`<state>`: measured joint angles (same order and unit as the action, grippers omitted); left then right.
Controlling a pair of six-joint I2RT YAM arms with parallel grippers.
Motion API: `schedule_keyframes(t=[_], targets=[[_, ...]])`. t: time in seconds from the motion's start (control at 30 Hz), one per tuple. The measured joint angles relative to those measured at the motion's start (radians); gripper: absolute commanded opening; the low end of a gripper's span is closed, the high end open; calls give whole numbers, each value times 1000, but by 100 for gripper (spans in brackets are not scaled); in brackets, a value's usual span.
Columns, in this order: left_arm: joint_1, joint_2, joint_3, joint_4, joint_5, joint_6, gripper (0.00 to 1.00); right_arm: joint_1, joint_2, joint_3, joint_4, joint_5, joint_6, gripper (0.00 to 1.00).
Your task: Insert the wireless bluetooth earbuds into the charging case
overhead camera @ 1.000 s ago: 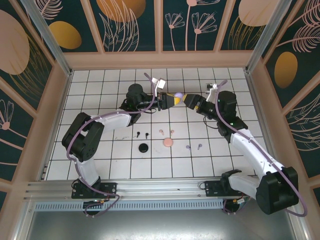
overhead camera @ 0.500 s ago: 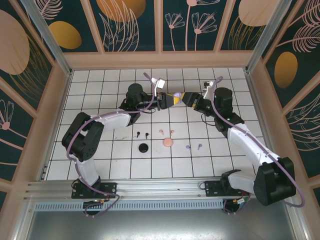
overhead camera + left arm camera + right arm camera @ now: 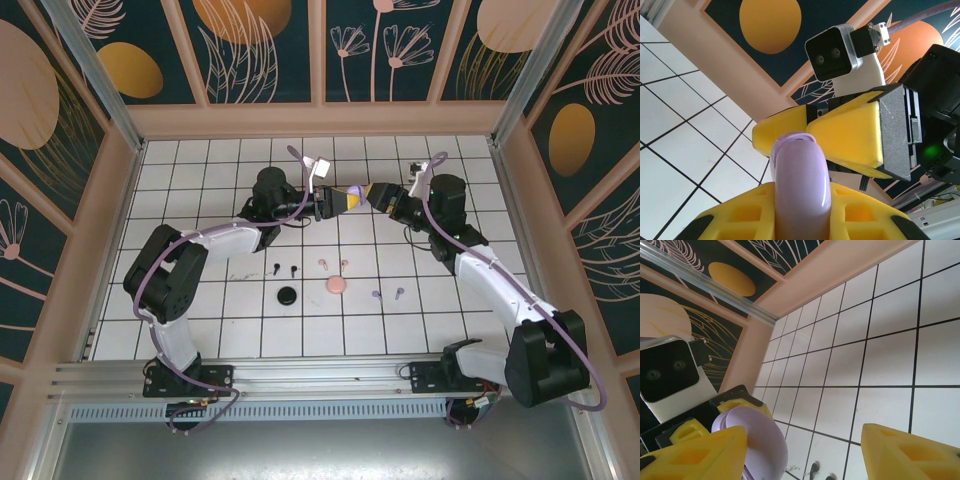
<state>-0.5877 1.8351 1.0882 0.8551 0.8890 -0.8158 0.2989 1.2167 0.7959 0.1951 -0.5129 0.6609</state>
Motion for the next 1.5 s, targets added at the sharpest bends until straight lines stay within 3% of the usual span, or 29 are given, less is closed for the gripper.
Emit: schedule_keyframes(t=[0.83,1.1,1.5], targets=[[0,0,-4,1,5,3,0,-28,56,-10,7,26,3,61],[-3,0,-3,0,5,15,0,-29,-51,-13,-67,20,-27,61],[-3,0,-2,-8,5,19,0,44,-32,35,-104,26,-54,62]])
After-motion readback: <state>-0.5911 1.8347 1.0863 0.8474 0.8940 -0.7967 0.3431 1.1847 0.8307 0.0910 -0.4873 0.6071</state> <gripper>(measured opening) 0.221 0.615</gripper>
